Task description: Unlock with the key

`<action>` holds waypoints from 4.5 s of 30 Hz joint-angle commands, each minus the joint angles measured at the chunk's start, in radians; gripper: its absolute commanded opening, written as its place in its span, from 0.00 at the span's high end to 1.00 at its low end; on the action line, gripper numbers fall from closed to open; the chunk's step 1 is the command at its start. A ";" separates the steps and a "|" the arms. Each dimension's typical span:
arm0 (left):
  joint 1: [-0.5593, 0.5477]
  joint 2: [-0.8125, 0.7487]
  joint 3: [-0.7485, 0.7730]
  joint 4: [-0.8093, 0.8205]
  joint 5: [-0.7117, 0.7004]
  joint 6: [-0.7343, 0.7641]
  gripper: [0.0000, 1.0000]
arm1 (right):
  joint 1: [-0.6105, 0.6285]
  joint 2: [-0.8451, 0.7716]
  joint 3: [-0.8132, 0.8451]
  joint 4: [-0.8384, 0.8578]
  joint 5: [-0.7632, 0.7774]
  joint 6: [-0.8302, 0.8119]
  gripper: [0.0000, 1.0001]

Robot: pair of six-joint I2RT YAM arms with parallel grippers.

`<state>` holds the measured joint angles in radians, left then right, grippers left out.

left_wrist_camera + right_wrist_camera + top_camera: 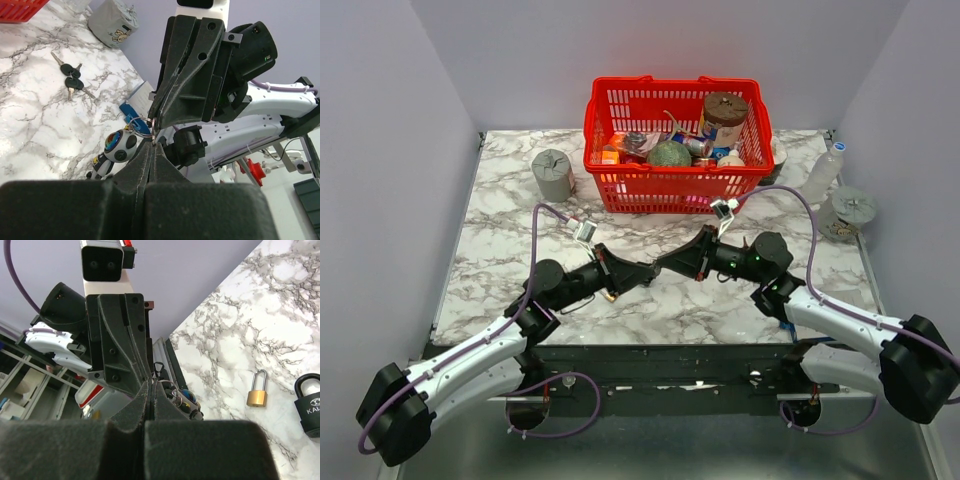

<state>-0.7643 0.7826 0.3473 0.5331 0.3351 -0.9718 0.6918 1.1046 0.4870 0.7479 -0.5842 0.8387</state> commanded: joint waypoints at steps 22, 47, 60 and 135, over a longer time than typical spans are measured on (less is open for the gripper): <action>-0.001 0.141 0.340 -0.814 0.490 0.603 1.00 | 0.017 -0.040 0.309 -0.973 -0.198 -0.679 0.49; -0.001 0.202 0.354 -0.798 0.559 0.657 1.00 | 0.107 0.035 0.272 -0.840 -0.335 -0.596 0.66; -0.001 0.182 0.343 -0.775 0.562 0.644 1.00 | 0.126 0.057 0.252 -0.832 -0.327 -0.592 0.72; -0.049 0.009 -0.034 0.219 -0.111 -0.016 0.71 | 0.130 -0.017 -0.142 0.286 0.196 -0.003 0.99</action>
<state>-0.8009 0.7822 0.3080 0.6945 0.2478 -1.0069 0.8127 1.0687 0.3393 0.9882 -0.3660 0.8406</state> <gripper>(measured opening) 0.304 0.012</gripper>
